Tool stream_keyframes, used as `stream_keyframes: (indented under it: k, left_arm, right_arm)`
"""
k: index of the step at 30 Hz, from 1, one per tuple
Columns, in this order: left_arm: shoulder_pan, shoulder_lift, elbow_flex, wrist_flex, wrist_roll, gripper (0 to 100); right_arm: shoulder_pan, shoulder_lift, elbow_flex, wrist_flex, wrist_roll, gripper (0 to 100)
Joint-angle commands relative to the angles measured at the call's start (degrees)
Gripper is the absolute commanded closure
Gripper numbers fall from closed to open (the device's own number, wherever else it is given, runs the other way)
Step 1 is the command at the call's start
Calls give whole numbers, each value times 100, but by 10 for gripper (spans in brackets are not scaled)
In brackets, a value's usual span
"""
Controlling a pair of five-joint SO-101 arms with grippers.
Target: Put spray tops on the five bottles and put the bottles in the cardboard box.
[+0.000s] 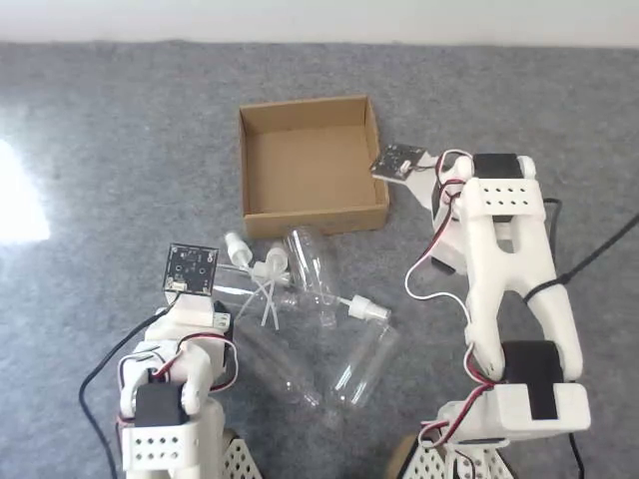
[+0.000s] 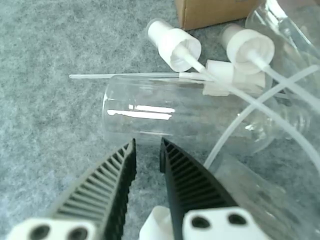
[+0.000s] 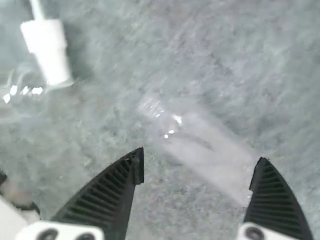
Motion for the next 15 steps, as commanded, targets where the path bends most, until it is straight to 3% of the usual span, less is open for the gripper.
stream_keyframes:
  k: [1, 15]
  left_arm:
    - [0, -105, -13, 26, 53, 927]
    - [0, -105, -13, 26, 53, 927]
  right_arm:
    - [-66, -48, -290, 233, 360, 685]
    - [-4, 655, -18, -57, 800, 686]
